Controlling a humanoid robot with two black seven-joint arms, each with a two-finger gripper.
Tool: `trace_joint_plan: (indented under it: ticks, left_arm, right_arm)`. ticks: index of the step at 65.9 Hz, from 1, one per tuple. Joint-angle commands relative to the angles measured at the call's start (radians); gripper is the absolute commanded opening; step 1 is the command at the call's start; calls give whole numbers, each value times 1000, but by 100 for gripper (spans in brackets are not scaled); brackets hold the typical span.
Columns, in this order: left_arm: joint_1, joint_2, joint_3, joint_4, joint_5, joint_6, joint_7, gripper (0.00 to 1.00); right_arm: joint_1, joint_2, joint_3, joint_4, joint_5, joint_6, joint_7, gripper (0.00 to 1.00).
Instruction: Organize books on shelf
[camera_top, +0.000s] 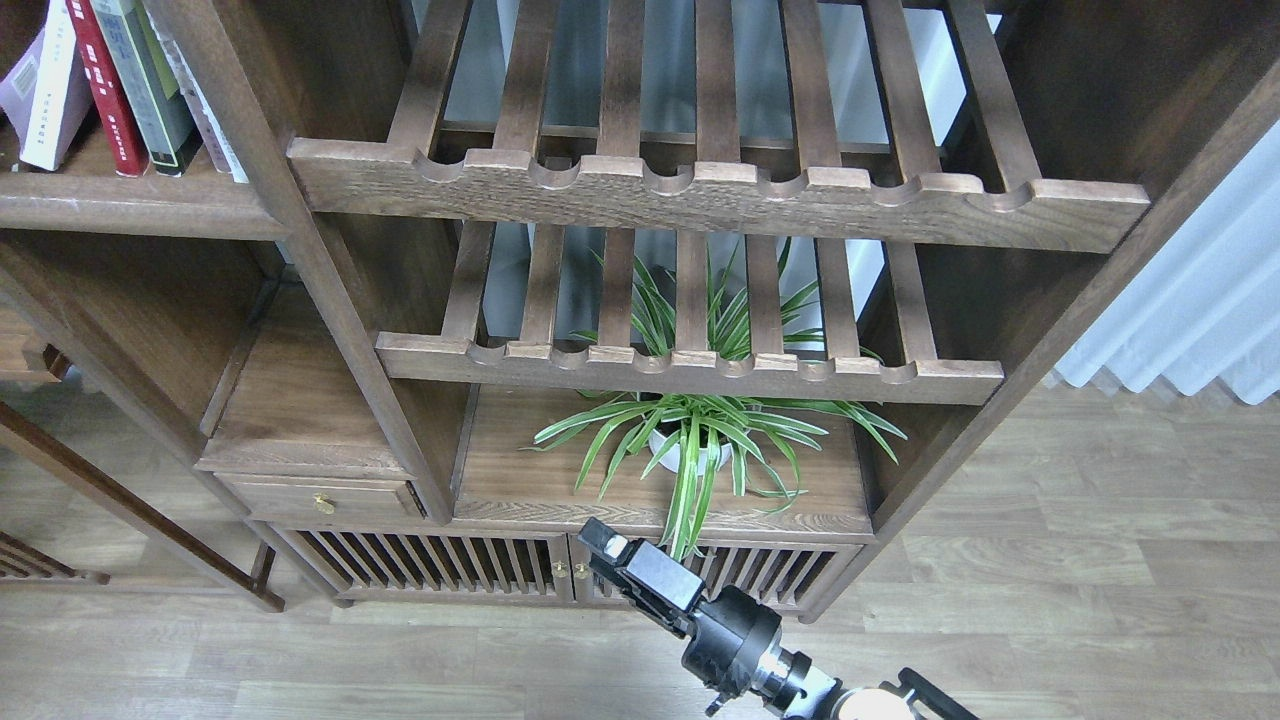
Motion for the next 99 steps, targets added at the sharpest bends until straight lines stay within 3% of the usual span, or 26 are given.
trace_joint_plan:
  ticks: [1, 24, 47, 62, 81, 87, 99]
  left_arm:
    - [60, -7, -20, -37, -7, 0, -3, 46]
    - [226, -65, -34, -114, -53, 0, -8, 45]
    - [376, -235, 5, -132, -105, 0, 0, 49]
    - [413, -312, 55, -131, -104, 0, -4, 50]
    - [471, -467, 63, -102, -105, 0, -6, 73]
    - [471, -489, 66, -74, -104, 0, -1, 77]
    - [479, -513, 86, -66, -105, 0, -5, 95]
  right_arm:
    - [2, 0, 7, 4, 0, 0, 0, 100]
    - [21, 0, 30, 6, 0, 0, -1, 100]
    - [22, 0, 43, 9, 0, 0, -1, 100]
    - [24, 0, 79, 9, 0, 0, -1, 100]
    - [24, 0, 80, 9, 0, 0, 0, 100]
    - [24, 0, 85, 7, 0, 0, 0, 100]
    - [24, 0, 86, 4, 0, 0, 0, 100]
